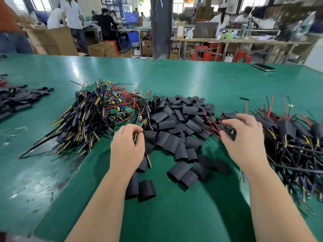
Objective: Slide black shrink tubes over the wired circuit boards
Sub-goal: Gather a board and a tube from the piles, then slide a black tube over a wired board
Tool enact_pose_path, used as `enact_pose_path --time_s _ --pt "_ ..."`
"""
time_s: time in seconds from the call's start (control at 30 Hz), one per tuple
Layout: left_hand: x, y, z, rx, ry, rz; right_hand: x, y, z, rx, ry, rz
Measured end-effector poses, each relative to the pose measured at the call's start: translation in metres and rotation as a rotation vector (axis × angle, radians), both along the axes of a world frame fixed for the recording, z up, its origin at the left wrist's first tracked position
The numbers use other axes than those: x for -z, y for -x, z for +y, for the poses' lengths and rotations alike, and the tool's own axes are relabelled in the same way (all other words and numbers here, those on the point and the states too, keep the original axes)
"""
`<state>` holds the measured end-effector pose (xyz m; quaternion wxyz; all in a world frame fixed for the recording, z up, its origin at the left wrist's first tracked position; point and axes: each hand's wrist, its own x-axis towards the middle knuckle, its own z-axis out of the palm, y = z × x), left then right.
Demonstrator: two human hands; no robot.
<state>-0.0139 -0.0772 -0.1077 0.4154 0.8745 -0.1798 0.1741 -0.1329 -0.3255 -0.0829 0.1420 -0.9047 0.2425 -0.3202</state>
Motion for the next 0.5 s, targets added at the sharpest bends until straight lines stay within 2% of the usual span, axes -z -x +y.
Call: enact_pose_path --time_s 0.07,0.13,0.23,0.37,0.5 --pt "-0.001 0.001 0.000 -0.009 -0.001 0.001 -0.002 -0.003 0.008 -0.149 -0.005 0.015" --pt "-0.001 0.002 -0.001 -0.008 -0.008 -0.003 0.003 -0.007 0.015 -0.224 -0.018 0.158" --pt "-0.001 0.001 -0.001 -0.009 -0.014 -0.004 0.013 -0.012 0.017 -0.171 -0.082 0.372" --pt "-0.001 0.002 0.000 -0.026 0.003 0.010 0.008 -0.009 0.014 -0.113 -0.139 0.321" --pt "-0.002 0.002 0.002 -0.208 0.050 0.037 -0.001 -0.003 0.015 -0.041 -0.180 0.316"
